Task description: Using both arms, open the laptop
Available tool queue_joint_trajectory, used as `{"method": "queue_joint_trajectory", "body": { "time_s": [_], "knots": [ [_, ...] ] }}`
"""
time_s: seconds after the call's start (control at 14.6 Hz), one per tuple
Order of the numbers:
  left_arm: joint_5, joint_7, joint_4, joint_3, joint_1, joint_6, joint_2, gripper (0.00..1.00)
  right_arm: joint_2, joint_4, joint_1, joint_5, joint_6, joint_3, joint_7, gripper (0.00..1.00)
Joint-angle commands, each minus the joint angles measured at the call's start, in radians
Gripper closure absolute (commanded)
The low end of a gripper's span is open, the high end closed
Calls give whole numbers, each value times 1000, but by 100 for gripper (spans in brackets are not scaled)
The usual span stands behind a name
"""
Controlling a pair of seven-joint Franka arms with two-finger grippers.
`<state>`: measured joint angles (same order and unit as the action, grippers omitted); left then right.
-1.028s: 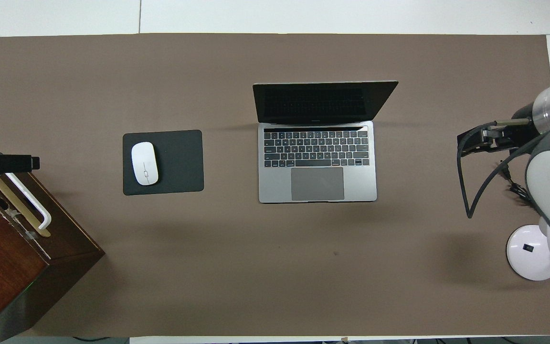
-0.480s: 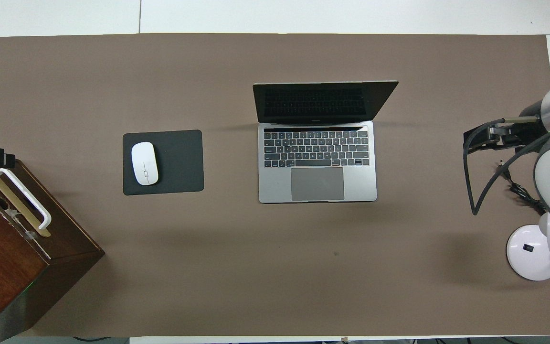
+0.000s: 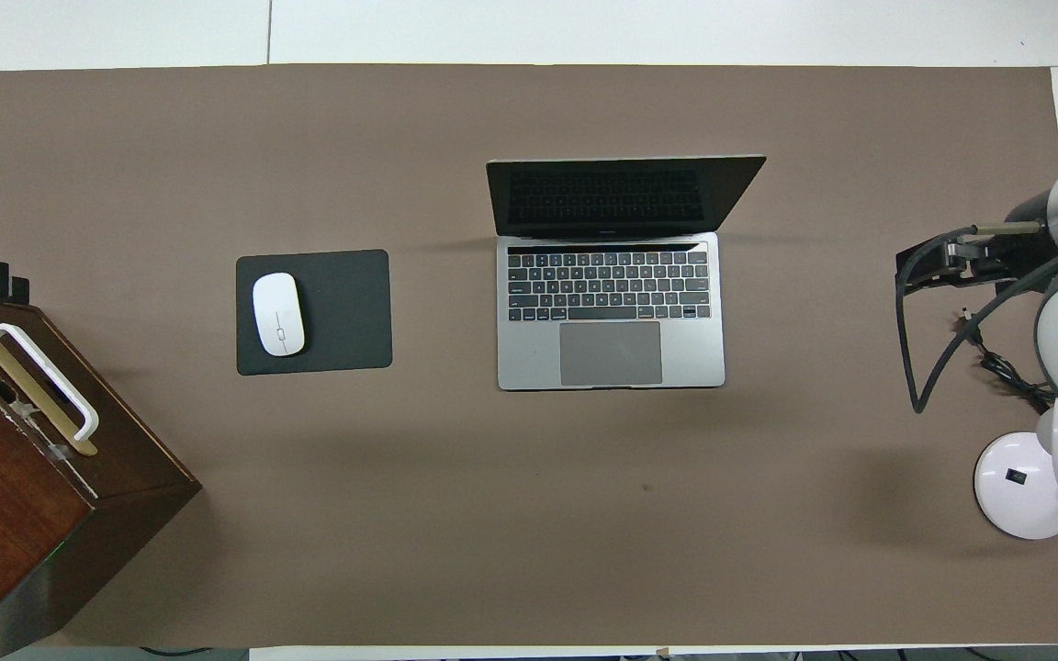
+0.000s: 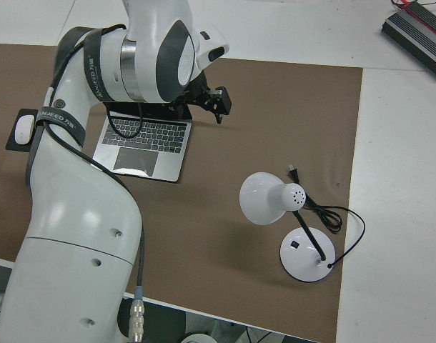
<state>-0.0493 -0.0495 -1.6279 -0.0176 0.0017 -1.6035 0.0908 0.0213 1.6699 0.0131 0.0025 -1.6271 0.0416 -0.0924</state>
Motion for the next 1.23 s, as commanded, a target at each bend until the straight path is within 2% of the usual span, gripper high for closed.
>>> {"method": "queue_joint_trajectory", "body": {
  "time_s": [0.0, 0.48, 1.17],
  "knots": [
    [20, 37, 26, 38, 32, -4, -17, 0, 6, -30, 18, -13, 21, 11, 17, 0],
    [19, 92, 3, 65, 58, 2, -17, 0, 9, -30, 28, -12, -11, 8, 17, 0],
    [19, 92, 5, 61, 51, 0, -16, 0, 2, -45, 14, -22, 70, 11, 14, 0]
  ]
}}
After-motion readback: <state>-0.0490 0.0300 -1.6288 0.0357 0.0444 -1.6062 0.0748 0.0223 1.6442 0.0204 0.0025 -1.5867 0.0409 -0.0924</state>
